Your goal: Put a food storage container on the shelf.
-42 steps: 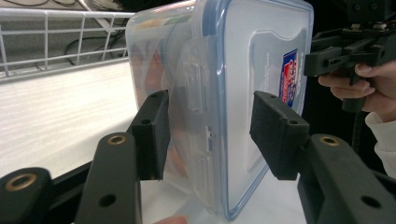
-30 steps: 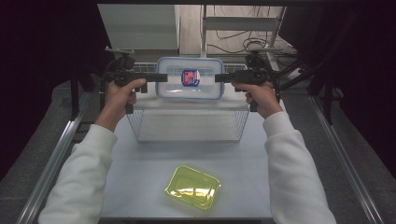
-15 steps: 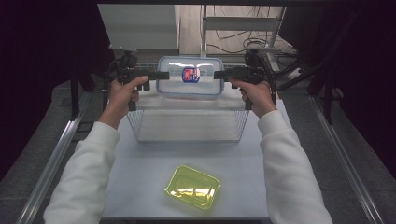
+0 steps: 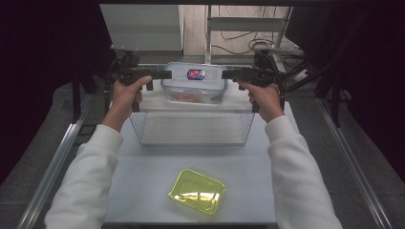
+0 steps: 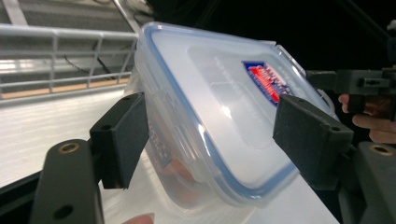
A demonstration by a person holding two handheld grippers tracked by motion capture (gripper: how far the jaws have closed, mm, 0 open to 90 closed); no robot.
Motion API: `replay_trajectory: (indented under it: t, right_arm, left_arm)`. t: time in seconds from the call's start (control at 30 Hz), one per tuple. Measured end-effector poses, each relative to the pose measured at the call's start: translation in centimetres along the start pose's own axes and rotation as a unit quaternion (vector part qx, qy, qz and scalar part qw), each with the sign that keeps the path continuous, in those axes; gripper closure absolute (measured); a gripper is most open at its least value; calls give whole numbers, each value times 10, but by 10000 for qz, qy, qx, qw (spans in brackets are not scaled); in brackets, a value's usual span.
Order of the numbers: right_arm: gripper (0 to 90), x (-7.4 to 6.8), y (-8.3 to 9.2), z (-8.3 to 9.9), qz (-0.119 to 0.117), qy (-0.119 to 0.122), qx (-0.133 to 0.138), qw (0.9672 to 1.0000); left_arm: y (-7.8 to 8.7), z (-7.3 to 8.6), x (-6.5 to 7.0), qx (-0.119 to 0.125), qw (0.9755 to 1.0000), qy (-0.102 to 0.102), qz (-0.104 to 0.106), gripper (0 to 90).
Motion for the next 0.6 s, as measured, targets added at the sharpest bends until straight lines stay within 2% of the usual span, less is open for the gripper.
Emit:
replay_trajectory:
  t: [0.07,0.17,0.2,0.3,0.37,0.4,0.43,0.47,0.5,0.6]
  right_arm:
    - [417,0,4,-1,-8,39,11,10000]
    - [526,-5,19,4,-215,208,-3,9996]
    - [647,-10,28,10,-299,423,-24,9987]
    - [768,-15,37,21,-433,643,-84,9970]
    - [835,-19,39,33,-520,827,-189,9950]
    - [835,-19,39,33,-520,827,-189,9950]
    - [870,-22,37,45,-555,1038,-340,9925]
    - [870,-22,37,45,-555,1038,-340,9925]
    - [887,-24,32,56,-587,1148,-438,9907]
    - [889,-27,24,67,-622,1240,-556,9888]
  left_arm:
    - [3,0,2,6,10000,-31,21,258]
    - [14,6,10,-88,9996,-250,103,258]
    - [21,10,14,-97,9992,-348,151,257]
    - [32,16,21,-77,9988,-431,231,259]
    - [37,21,23,-152,9982,-533,246,259]
    - [37,21,23,-152,9982,-533,246,259]
    - [43,25,25,-166,9978,-581,265,260]
    - [43,25,25,-166,9978,-581,265,261]
    - [47,29,27,-152,9976,-604,292,262]
    - [53,33,30,-169,9971,-666,320,263]
Point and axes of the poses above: each handheld gripper's, and its own axes: y roughly backward along the jaws, z roughly out of its underside, x roughly to its right, the point moved 8 cm from there along -y, roughly forward along the jaws, and after that the axes turned 14 degrees about x, right-handed, at the moved point
